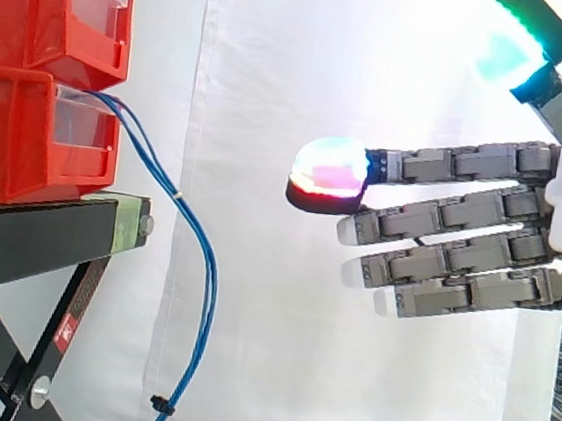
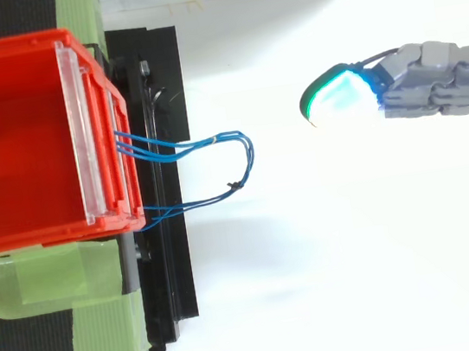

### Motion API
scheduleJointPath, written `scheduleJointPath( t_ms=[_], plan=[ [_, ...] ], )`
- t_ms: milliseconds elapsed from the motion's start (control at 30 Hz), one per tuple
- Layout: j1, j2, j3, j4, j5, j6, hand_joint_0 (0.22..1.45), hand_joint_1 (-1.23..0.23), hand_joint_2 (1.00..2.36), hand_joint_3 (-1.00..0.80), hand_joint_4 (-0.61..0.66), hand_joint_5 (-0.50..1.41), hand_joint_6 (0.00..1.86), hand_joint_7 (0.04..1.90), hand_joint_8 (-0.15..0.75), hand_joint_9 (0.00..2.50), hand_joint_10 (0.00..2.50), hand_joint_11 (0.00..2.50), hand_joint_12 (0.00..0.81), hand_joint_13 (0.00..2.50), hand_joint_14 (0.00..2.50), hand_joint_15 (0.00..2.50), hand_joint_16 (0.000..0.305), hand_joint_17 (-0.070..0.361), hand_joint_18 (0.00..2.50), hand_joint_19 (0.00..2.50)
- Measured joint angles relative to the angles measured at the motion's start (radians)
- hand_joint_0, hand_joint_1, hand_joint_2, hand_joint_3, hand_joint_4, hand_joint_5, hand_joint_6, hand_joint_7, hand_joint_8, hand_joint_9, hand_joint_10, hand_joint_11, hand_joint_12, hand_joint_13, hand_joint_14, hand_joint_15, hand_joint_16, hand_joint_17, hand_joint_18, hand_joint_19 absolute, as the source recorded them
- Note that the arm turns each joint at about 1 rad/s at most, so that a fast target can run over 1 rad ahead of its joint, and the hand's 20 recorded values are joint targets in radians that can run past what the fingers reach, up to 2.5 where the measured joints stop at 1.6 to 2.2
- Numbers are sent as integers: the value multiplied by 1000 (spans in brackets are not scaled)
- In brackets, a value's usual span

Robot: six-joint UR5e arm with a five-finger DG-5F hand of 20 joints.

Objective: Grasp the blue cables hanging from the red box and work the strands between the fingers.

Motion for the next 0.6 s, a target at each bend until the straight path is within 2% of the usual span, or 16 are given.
scheduleJointPath(
  t_ms=[200, 333, 400, 600],
  plan=[
    [0, -57, -6, 73, 9, 14, 636, -479, 1000, -1000, 89, -500, 6, 675, 238, 0, 0, 0, 394, 0, 3, 120, 83, 187, 0, 0],
    [0, -123, -7, 138, 8, 45, 637, -477, 1000, -1000, 95, -492, 6, 676, 248, 0, 0, 0, 395, 0, 3, 125, 83, 186, 0, 0],
    [0, -144, -7, 166, 7, 56, 639, -476, 1000, -1000, 95, -490, 6, 678, 250, 0, 0, 0, 395, 0, 3, 125, 83, 186, 0, 0],
    [1, -163, -7, 204, 5, 54, 641, -474, 1000, -1000, 97, -488, 6, 679, 252, 0, 0, 0, 395, 0, 2, 123, 83, 186, 0, 2]
  ],
)
